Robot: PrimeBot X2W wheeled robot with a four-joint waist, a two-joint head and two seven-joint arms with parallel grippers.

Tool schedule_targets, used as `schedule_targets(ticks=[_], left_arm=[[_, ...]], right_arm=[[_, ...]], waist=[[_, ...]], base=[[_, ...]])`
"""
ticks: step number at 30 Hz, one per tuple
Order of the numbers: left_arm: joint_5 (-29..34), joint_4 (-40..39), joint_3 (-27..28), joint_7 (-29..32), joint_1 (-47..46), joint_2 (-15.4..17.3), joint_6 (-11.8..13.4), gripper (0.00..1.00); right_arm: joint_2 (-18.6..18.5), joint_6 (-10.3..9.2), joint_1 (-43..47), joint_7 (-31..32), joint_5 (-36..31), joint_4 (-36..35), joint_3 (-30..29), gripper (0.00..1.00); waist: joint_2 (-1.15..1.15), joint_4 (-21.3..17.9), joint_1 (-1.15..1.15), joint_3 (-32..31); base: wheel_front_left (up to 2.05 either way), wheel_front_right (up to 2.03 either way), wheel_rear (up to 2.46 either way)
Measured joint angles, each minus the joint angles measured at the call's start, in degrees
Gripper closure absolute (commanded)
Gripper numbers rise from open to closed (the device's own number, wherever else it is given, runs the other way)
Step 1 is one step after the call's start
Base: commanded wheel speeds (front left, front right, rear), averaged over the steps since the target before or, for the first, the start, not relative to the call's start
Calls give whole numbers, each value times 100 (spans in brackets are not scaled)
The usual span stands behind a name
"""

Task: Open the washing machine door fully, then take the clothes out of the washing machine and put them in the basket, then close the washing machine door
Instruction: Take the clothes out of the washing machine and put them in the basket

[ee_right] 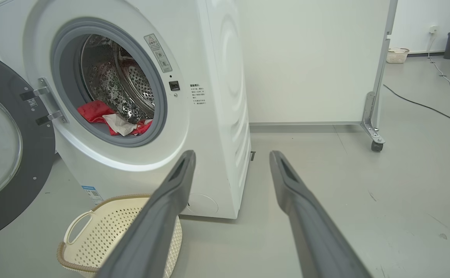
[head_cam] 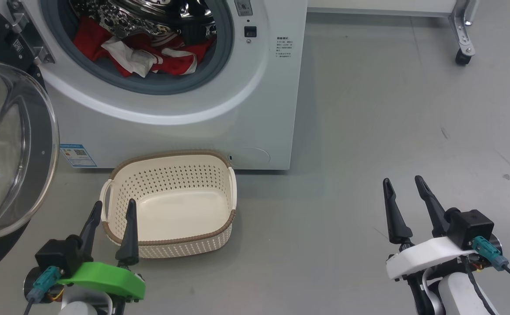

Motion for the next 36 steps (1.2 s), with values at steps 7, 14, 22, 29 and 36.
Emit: schedule_targets(ticks=[7, 14, 22, 29, 36], left_arm=[[0, -1, -4, 0, 15, 0, -1, 0], [0, -3, -20, 0, 101, 0, -1, 0], [62, -64, 5, -9, 101, 9, 0, 0], [54, -94, -75, -10, 101, -7, -1, 0], [-40, -89, -74, -9, 101, -21, -1, 0]], right_arm=[[1, -1, 60, 0, -8, 23, 33, 0], [0, 0, 82, 0, -8, 37, 58, 0], [-3, 0, 84, 0, -9, 41, 91, 0], [-11, 0, 84, 0, -9, 26, 82, 0], [-12, 0, 83, 0, -9, 20, 66, 0]], waist=[[0, 9, 0, -43], [0, 18, 0, -57], [0, 30, 0, -52], [0, 52, 0, 53], [0, 69, 0, 147]], base=[[96, -101, 4], [124, -126, 2], [134, -134, 0], [104, -104, 0], [72, -72, 0]])
